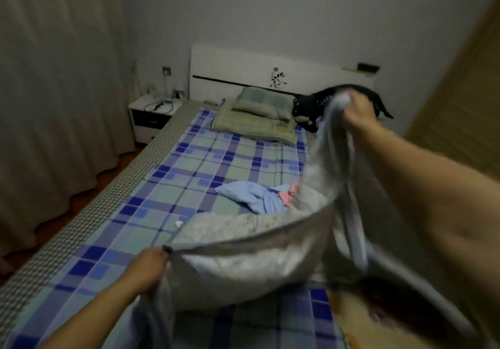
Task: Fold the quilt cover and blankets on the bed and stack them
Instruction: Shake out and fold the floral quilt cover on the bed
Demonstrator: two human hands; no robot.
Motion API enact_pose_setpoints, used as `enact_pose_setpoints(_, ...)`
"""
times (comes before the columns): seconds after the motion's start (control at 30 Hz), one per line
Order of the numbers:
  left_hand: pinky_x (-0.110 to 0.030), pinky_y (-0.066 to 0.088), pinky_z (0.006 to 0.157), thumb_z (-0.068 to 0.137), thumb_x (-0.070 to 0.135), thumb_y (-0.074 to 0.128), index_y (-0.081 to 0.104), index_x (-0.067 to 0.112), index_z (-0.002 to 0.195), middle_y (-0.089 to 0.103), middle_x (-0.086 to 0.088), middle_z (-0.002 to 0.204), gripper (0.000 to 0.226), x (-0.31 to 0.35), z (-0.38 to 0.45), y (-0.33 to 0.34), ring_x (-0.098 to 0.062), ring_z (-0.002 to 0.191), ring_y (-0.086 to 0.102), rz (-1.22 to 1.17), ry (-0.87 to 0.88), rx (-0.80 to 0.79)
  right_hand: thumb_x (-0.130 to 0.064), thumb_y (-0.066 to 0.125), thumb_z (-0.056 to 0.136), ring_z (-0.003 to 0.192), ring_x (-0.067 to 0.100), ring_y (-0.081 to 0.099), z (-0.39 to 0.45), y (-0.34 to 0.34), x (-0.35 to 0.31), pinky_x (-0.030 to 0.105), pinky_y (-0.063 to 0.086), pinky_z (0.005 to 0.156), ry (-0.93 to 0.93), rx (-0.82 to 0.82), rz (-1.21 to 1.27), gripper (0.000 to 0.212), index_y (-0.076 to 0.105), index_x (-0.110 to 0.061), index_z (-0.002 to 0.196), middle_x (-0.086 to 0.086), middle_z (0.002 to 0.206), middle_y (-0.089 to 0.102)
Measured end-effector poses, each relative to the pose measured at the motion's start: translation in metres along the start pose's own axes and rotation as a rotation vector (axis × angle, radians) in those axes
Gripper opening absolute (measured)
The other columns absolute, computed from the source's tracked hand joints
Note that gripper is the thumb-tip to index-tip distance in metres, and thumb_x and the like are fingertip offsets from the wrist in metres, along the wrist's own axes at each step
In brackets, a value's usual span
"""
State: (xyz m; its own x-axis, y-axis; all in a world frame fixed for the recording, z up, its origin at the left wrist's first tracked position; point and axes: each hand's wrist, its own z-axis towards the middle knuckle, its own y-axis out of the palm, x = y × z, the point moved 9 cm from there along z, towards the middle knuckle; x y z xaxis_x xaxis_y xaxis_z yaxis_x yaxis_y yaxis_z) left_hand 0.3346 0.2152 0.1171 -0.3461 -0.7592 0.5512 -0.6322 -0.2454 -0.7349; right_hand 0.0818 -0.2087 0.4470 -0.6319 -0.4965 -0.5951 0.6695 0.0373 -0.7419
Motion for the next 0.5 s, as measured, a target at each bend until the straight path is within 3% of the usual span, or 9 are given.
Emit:
enact_pose_setpoints(0.03,-0.038,0.044,0.084,0.106,0.036,0.039,0.061,0.008,0.109,0.062,-0.013,0.104,0.035,0.007,0.003,-0.017,-0.028,0.091,0.057,-0.079,-0.030,0.111,-0.014,0.048,0.096,0.133,0.031,0.046,0.017,-0.014,-0.034,0.039,0.039,0.113,-0.030,0.026,0.253,0.047,0.048,-0.007,0.142,0.015,0.141,0.050)
enact_pose_setpoints(0.07,-0.040,0.045,0.083,0.105,0.037,0.040,0.061,0.006,0.111,0.062,-0.018,0.105,0.038,0.019,0.000,-0.034,-0.032,0.092,0.056,-0.197,-0.018,0.166,-0.004,0.047,0.094,0.139,0.027,0.039,0.039,-0.024,-0.090,0.034,0.035,0.116,-0.177,-0.042,0.413,0.057,0.035,-0.006,0.150,0.013,0.148,0.041)
enact_pose_setpoints(0.1,-0.040,0.044,0.084,0.105,0.037,0.042,0.062,0.004,0.116,0.063,-0.022,0.113,0.040,0.025,0.003,-0.045,-0.033,0.095,0.056,-0.283,-0.017,0.200,0.004,0.048,0.087,0.143,0.025,0.033,0.051,-0.031,-0.138,0.031,0.034,0.117,-0.291,-0.084,0.433,0.071,0.024,-0.006,0.154,0.012,0.154,0.031)
enact_pose_setpoints(0.17,-0.038,0.046,0.082,0.104,0.041,0.044,0.059,0.007,0.126,0.062,-0.020,0.120,0.043,0.038,0.000,-0.054,-0.031,0.099,0.056,-0.370,0.001,0.151,0.004,0.053,0.074,0.144,0.023,0.032,0.039,-0.030,-0.186,0.024,0.044,0.106,-0.353,-0.179,0.411,0.090,0.019,-0.012,0.156,0.008,0.160,0.018)
enact_pose_setpoints(0.23,-0.038,0.052,0.073,0.102,0.041,0.047,0.056,0.010,0.124,0.064,-0.014,0.109,0.039,0.044,-0.008,-0.042,-0.030,0.095,0.060,-0.503,-0.031,0.029,0.005,0.053,0.081,0.124,0.015,0.053,0.035,-0.022,-0.170,0.018,0.052,0.078,-0.299,-0.208,0.353,0.084,0.026,-0.027,0.153,0.005,0.152,0.035)
enact_pose_setpoints(0.27,-0.039,0.054,0.069,0.102,0.041,0.049,0.056,0.010,0.122,0.063,-0.012,0.105,0.037,0.048,-0.018,-0.032,-0.030,0.094,0.062,-0.555,-0.050,-0.043,0.005,0.049,0.088,0.104,0.008,0.060,0.030,-0.010,-0.158,0.018,0.051,0.067,-0.280,-0.241,0.379,0.077,0.026,-0.036,0.149,0.005,0.135,0.049)
enact_pose_setpoints(0.33,-0.047,0.060,0.072,0.101,0.040,0.051,0.056,0.014,0.117,0.062,-0.012,0.108,0.031,0.056,-0.026,-0.008,-0.032,0.098,0.064,-0.606,-0.040,-0.169,-0.002,0.046,0.093,0.084,0.014,0.061,0.016,0.027,-0.110,0.026,0.048,0.064,-0.164,-0.328,0.320,0.071,0.028,-0.046,0.146,0.009,0.114,0.060)
enact_pose_setpoints(0.4,-0.051,0.060,0.078,0.102,0.035,0.051,0.057,0.015,0.107,0.063,-0.013,0.108,0.022,0.058,-0.027,0.014,-0.031,0.098,0.065,-0.672,-0.034,-0.223,-0.012,0.053,0.087,0.087,0.021,0.062,-0.011,0.077,-0.048,0.030,0.049,0.068,-0.093,-0.445,0.068,0.066,0.039,-0.043,0.143,0.012,0.124,0.062)
enact_pose_setpoints(0.5,-0.045,0.057,0.077,0.102,0.033,0.051,0.061,0.013,0.101,0.067,-0.013,0.103,0.022,0.050,-0.014,0.030,-0.027,0.088,0.065,-0.774,-0.077,-0.117,-0.009,0.053,0.094,0.076,0.017,0.055,-0.103,0.156,0.061,0.028,0.048,0.068,0.094,-0.746,-0.119,0.049,0.048,-0.024,0.141,0.006,0.113,0.059)
